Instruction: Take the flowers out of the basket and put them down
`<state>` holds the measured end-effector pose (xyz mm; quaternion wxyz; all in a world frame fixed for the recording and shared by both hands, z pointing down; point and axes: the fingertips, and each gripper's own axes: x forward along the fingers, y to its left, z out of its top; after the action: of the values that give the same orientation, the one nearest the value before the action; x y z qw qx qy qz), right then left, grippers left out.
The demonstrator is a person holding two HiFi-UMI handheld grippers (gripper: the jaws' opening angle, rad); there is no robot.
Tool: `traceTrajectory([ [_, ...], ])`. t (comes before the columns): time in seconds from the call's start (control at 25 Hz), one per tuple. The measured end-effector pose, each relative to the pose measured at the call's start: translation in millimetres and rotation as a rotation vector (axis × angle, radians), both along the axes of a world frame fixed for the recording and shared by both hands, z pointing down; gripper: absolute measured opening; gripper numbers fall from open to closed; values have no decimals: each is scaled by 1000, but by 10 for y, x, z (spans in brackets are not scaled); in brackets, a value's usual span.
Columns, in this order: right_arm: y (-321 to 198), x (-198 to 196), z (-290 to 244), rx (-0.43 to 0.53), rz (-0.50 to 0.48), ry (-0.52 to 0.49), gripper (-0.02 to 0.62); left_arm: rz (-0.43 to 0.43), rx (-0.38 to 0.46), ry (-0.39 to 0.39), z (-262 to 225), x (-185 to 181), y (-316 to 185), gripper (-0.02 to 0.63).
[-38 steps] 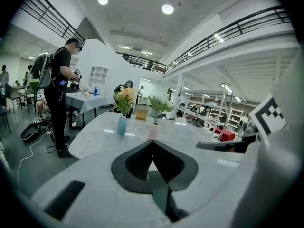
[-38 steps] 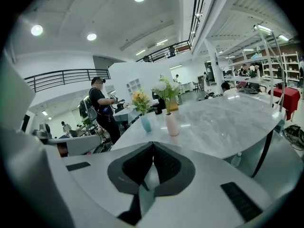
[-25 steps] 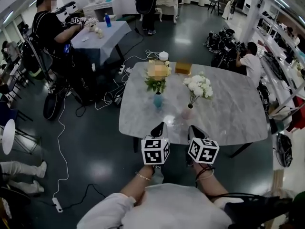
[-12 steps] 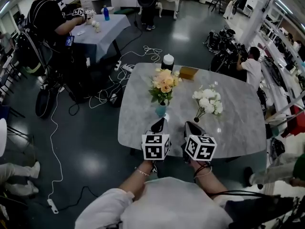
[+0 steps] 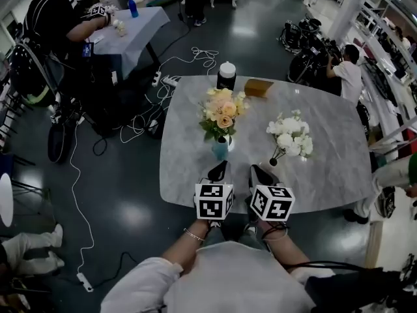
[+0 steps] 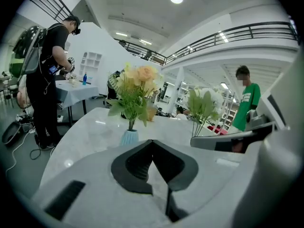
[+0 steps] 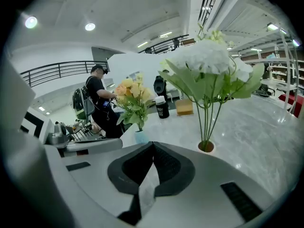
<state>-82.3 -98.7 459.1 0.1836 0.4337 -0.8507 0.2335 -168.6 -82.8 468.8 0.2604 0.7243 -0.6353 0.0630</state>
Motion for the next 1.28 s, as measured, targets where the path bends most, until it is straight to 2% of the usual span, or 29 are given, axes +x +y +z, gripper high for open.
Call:
traceTrajectory([
  [0.32,-3,166,129,-33,5,-20,8,30,-45,-36,144,237,61,8],
  [0.96,-17,946,235,-71,94,-24,8,54,-62,16,250,795,20,8],
  [1.28,-30,1325,373,-108,129,-28,7,91,-66,-26,349,1096,-35,9],
])
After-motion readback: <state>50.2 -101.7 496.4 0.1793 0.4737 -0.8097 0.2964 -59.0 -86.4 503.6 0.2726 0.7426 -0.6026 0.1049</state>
